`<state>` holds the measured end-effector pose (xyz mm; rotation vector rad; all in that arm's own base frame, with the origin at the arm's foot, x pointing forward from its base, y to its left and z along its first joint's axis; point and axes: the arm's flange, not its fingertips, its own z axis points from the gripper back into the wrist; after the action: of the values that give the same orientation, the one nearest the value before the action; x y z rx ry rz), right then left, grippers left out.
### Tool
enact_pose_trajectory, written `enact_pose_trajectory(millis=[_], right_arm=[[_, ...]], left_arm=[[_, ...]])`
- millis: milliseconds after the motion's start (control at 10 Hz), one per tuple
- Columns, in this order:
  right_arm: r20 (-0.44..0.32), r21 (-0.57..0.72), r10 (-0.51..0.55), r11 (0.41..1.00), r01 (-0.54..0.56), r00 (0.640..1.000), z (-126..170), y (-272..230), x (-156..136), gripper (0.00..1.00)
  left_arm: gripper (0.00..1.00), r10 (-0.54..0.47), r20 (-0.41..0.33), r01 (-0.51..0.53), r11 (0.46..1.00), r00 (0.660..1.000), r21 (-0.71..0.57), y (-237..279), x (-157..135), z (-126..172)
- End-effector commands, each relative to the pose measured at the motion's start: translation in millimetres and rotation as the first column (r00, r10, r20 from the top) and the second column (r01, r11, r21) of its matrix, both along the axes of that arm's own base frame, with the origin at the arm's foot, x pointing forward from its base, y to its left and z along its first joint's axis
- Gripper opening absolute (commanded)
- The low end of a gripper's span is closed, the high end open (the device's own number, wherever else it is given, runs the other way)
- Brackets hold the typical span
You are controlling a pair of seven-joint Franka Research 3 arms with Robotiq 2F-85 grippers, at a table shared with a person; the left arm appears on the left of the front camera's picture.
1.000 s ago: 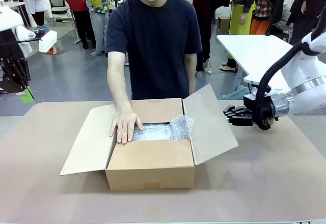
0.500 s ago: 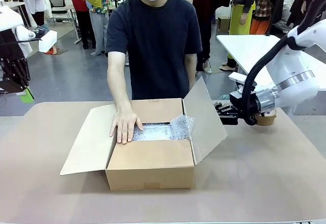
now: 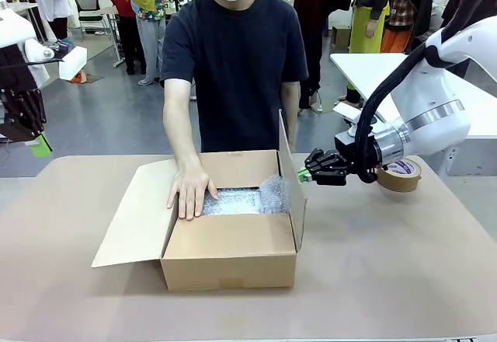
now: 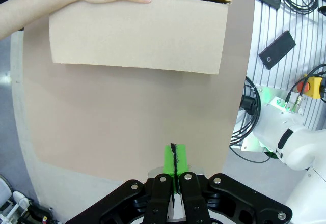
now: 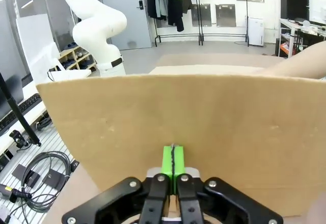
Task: Wrap the clocks to prevent damage.
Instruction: Push the right (or left) flap of the Package Box to close it.
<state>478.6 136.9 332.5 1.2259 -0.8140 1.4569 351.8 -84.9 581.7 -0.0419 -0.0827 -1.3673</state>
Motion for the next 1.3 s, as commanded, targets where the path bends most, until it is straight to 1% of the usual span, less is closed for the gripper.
enact_pose_trajectory(millis=[0,500,900,1000,1100,1200], right_arm=[[0.019,0.001,-0.020,1.000,0.020,1.000,-9,8,3,0.01],[0.020,-0.076,0.022,0.997,-0.020,1.000,-27,52,8,0.01],[0.012,-0.114,-0.007,0.993,0.008,1.000,-41,43,18,0.01],[0.037,-0.137,-0.021,0.990,0.026,0.999,-46,36,20,0.01],[0.087,-0.139,-0.044,0.989,0.056,0.995,-47,31,20,0.01],[0.115,-0.133,-0.061,0.988,0.076,0.991,-48,29,19,0.01]], left_arm=[[0.00,-0.001,0.000,0.001,1.000,1.000,-0.004,2,-1,0],[0.00,-0.001,0.000,0.001,1.000,1.000,-0.004,2,-1,0],[0.00,-0.001,0.000,0.001,1.000,1.000,-0.004,2,-1,0],[0.00,-0.001,0.000,0.001,1.000,1.000,-0.004,2,-1,0],[0.00,-0.001,0.000,0.001,1.000,1.000,-0.004,2,-1,0],[0.00,-0.001,0.000,0.001,1.000,1.000,-0.004,2,-1,0]])
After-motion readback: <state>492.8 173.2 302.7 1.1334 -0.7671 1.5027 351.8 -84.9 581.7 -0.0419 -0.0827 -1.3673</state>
